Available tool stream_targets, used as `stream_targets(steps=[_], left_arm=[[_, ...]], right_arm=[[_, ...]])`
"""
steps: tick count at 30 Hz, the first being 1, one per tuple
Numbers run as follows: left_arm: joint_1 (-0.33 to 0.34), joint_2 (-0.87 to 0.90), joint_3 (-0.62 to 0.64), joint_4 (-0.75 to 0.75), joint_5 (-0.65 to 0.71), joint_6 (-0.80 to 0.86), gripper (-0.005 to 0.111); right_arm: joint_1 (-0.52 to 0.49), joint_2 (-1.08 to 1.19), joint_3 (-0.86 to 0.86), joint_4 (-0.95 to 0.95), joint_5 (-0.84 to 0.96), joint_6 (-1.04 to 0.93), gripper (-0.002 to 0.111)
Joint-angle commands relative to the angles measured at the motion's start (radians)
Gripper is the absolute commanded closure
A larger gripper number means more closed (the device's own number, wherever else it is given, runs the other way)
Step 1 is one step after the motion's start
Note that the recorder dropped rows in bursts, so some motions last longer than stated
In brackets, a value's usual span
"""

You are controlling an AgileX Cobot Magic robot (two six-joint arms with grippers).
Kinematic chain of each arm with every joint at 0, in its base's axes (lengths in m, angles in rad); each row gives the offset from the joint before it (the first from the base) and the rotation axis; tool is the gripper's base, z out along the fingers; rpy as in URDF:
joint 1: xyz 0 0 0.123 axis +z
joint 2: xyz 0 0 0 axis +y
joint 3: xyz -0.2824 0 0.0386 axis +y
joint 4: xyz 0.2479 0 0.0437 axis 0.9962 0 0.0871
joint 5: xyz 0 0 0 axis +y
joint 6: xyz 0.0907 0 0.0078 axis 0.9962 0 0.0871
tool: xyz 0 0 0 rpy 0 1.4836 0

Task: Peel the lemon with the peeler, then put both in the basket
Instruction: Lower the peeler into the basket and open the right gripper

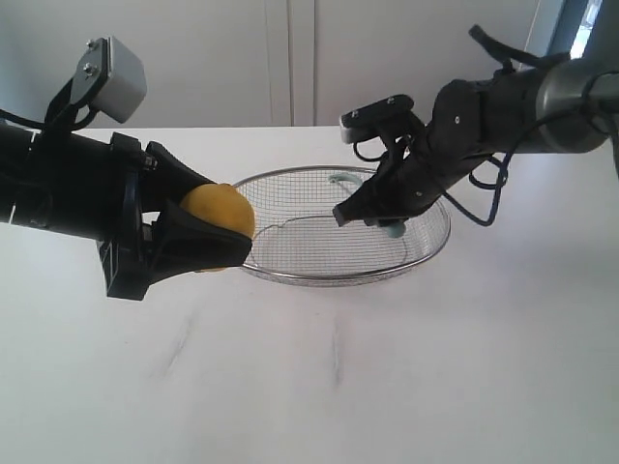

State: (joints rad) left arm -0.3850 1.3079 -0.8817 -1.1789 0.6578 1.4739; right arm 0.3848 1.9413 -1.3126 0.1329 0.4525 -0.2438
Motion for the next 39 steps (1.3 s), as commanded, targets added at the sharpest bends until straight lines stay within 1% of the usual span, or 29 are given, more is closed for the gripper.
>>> stream_targets(steps=[1, 15, 18, 20, 28, 30, 31, 34, 36, 39], left_arm=[[-0.001, -0.003, -0.004, -0.031, 0.015, 0.0, 0.107], [-0.001, -0.003, -0.004, -0.031, 0.015, 0.0, 0.107], [-0.001, -0.003, -0.004, -0.031, 0.015, 0.0, 0.107], [-0.001, -0.003, -0.004, -0.031, 0.015, 0.0, 0.107], [-0.001, -0.003, -0.004, -0.031, 0.022, 0.0, 0.107], [-0.001, -0.003, -0.004, -0.031, 0.022, 0.0, 0.107], [-0.001, -0.003, -0.004, -0.031, 0.022, 0.0, 0.107], [-0.001, -0.003, -0.004, -0.031, 0.022, 0.0, 0.107], [-0.001, -0.003, -0.004, -0.031, 0.022, 0.0, 0.107], [-0.001, -0.003, -0.004, -0.031, 0.022, 0.0, 0.107]], right_arm=[[0.003, 0.03, -0.006, -0.001, -0.021, -0.045, 0.108], [0.003, 0.072, -0.006, -0.001, -0.025, -0.067, 0.108], [0.003, 0.072, -0.006, -0.001, -0.008, -0.067, 0.102], [0.003, 0.072, -0.006, -0.001, 0.014, -0.067, 0.094], [0.003, 0.072, -0.006, 0.006, 0.084, -0.057, 0.076], [0.003, 0.072, -0.006, 0.006, 0.095, -0.057, 0.069], [0.003, 0.072, -0.006, 0.006, 0.103, -0.057, 0.064], [0.003, 0.072, -0.006, 0.008, 0.106, -0.052, 0.056], [0.003, 0.072, -0.006, 0.008, 0.106, -0.046, 0.054], [0.003, 0.064, -0.006, 0.008, 0.111, -0.046, 0.054]])
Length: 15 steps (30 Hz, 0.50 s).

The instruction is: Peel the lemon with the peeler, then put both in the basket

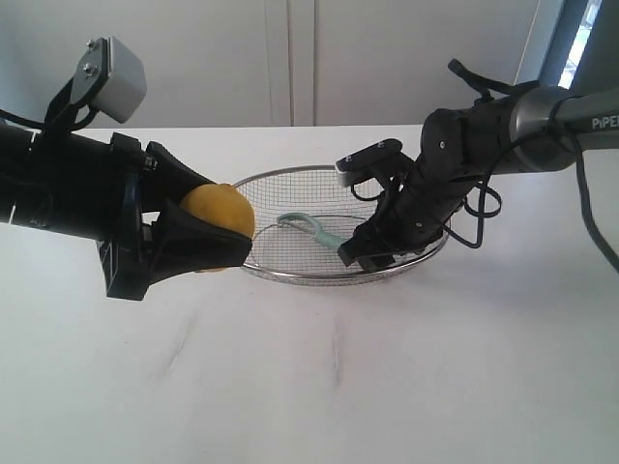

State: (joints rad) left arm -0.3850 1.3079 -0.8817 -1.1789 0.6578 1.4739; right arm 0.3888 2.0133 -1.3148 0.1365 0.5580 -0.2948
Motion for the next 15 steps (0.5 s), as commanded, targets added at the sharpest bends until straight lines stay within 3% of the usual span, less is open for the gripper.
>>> stream_targets(steps=[1, 15], left_arm=[[-0.001, -0.003, -0.004, -0.031, 0.022, 0.0, 0.107], [-0.001, -0.003, -0.004, -0.031, 0.024, 0.0, 0.107]], right_arm=[[-0.001, -0.015, -0.004, 0.005, 0.008, 0.005, 0.054], [-0.001, -0.22, -0.004, 0.009, 0.07, 0.005, 0.054]])
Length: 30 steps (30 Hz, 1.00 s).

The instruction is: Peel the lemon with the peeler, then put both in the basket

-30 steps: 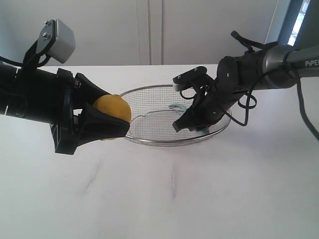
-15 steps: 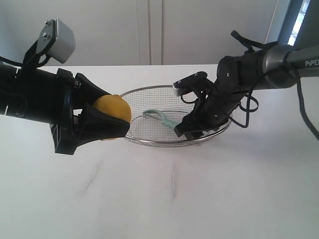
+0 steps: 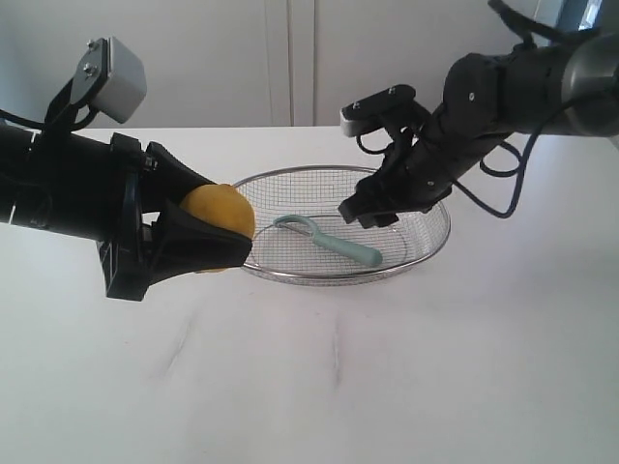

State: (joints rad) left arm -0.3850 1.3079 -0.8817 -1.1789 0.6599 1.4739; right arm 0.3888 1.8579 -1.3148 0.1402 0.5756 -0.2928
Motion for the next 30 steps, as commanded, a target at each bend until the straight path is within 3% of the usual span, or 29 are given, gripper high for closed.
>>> stream_targets(steps=[1, 5, 15, 30], left_arm=[[-0.001, -0.003, -0.004, -0.031, 0.022, 0.0, 0.107], [-0.001, -0.003, -0.004, -0.031, 0.022, 0.0, 0.107], [-0.001, -0.003, -0.004, -0.031, 0.024, 0.0, 0.107], [-0.001, -0.003, -0.004, -0.031, 0.039, 0.0, 0.107]], right_arm=[[-0.001, -0.077, -0.004, 0.005, 0.069, 0.009, 0.054], [-0.001, -0.129, -0.004, 0.009, 0.178, 0.014, 0.06], [-0.001, -0.265, -0.004, 0.005, 0.462, 0.014, 0.108], [-0.001, -0.348, -0.004, 0.005, 0.54, 0.014, 0.108]])
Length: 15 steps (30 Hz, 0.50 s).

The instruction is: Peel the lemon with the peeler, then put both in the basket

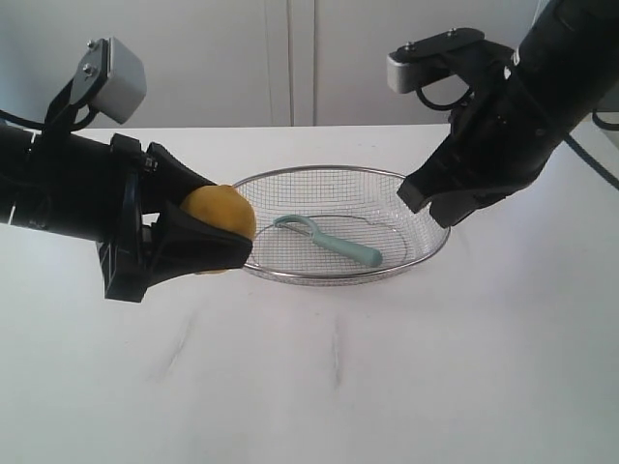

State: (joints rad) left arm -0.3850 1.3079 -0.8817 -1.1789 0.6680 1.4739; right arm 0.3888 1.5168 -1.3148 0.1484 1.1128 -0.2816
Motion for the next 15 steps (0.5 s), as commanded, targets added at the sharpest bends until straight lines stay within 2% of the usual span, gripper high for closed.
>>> stream_targets(steps=[1, 15], left_arm=[[-0.001, -0.003, -0.004, -0.031, 0.031, 0.0, 0.107], [-0.001, -0.003, -0.004, -0.028, 0.035, 0.0, 0.107]], right_arm=[[-0.001, -0.007, -0.004, -0.004, 0.003, 0.003, 0.108], [-0.001, -0.052, 0.001, 0.001, -0.023, 0.003, 0.108]])
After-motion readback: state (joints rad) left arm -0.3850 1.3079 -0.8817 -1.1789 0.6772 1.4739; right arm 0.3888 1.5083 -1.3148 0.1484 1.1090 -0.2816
